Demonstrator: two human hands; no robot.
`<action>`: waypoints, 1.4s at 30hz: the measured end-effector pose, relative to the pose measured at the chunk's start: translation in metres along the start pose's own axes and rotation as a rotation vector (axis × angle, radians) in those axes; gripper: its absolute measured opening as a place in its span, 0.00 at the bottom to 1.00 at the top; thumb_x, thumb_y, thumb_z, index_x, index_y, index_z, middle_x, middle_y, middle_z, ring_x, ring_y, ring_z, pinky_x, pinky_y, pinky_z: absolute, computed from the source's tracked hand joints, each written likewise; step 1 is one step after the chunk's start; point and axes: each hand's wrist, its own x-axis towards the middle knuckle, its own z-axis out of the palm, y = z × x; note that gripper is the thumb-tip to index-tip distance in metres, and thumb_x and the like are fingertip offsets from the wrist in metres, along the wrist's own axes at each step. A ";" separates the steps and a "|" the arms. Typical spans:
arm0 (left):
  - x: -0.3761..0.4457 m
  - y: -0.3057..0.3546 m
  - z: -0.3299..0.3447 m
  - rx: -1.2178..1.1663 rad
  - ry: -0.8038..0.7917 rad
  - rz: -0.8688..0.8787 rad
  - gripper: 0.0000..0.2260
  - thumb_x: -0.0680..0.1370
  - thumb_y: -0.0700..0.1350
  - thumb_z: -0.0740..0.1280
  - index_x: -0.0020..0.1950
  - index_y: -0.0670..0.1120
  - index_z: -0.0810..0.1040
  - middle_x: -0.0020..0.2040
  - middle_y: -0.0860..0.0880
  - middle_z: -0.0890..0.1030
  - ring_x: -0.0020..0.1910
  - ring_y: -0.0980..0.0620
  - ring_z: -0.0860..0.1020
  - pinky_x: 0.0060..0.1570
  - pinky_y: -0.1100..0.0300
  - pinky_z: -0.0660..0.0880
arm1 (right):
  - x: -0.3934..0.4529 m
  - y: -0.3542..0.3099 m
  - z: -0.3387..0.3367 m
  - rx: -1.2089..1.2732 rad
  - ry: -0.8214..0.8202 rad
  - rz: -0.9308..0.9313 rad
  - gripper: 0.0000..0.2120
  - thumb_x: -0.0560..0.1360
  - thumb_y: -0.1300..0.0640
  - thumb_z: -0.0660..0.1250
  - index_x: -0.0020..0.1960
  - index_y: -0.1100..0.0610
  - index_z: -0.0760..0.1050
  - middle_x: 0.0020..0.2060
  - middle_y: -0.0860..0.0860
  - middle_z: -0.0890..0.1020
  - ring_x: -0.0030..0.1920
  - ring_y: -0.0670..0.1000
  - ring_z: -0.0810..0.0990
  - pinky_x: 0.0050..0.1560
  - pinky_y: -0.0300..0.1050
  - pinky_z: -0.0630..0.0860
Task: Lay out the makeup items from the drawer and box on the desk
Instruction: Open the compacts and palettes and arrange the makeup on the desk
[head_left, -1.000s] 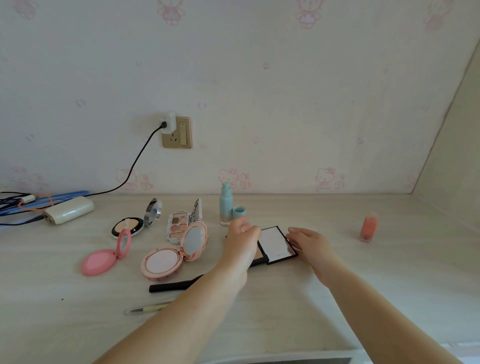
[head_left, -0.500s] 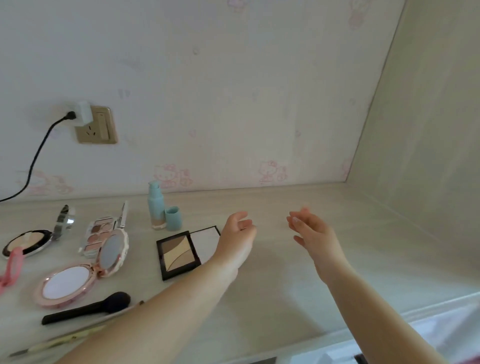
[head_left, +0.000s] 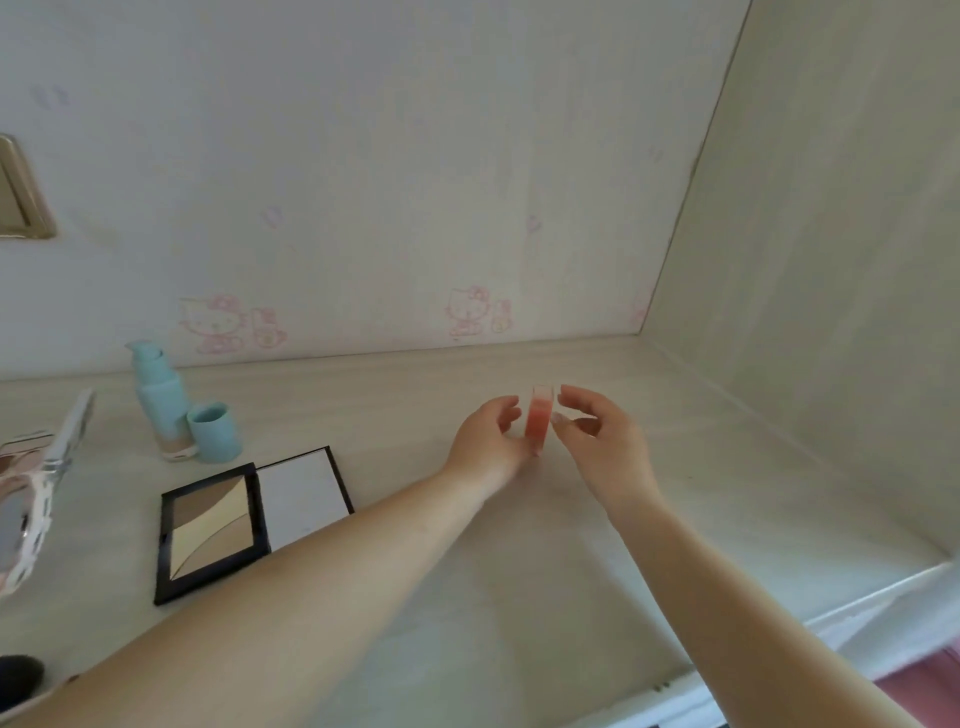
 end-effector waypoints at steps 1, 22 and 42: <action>0.005 -0.001 0.002 0.006 0.006 -0.002 0.26 0.73 0.43 0.70 0.70 0.44 0.69 0.67 0.47 0.74 0.67 0.50 0.72 0.67 0.55 0.68 | 0.004 0.000 0.003 -0.009 -0.015 -0.001 0.16 0.75 0.55 0.68 0.63 0.50 0.74 0.54 0.42 0.78 0.43 0.38 0.76 0.39 0.25 0.69; -0.055 0.001 -0.086 0.067 0.159 0.358 0.11 0.72 0.46 0.73 0.54 0.49 0.81 0.45 0.54 0.85 0.44 0.57 0.82 0.52 0.57 0.78 | -0.021 -0.089 0.022 -0.303 -0.197 -0.213 0.08 0.73 0.44 0.66 0.44 0.48 0.78 0.39 0.43 0.82 0.41 0.43 0.79 0.38 0.37 0.70; -0.117 -0.010 -0.175 0.136 0.179 0.403 0.06 0.73 0.46 0.71 0.50 0.50 0.83 0.41 0.56 0.84 0.45 0.60 0.81 0.52 0.58 0.78 | -0.063 -0.168 0.073 -0.541 -0.569 -0.306 0.08 0.76 0.49 0.64 0.40 0.49 0.76 0.34 0.47 0.83 0.32 0.44 0.81 0.46 0.48 0.78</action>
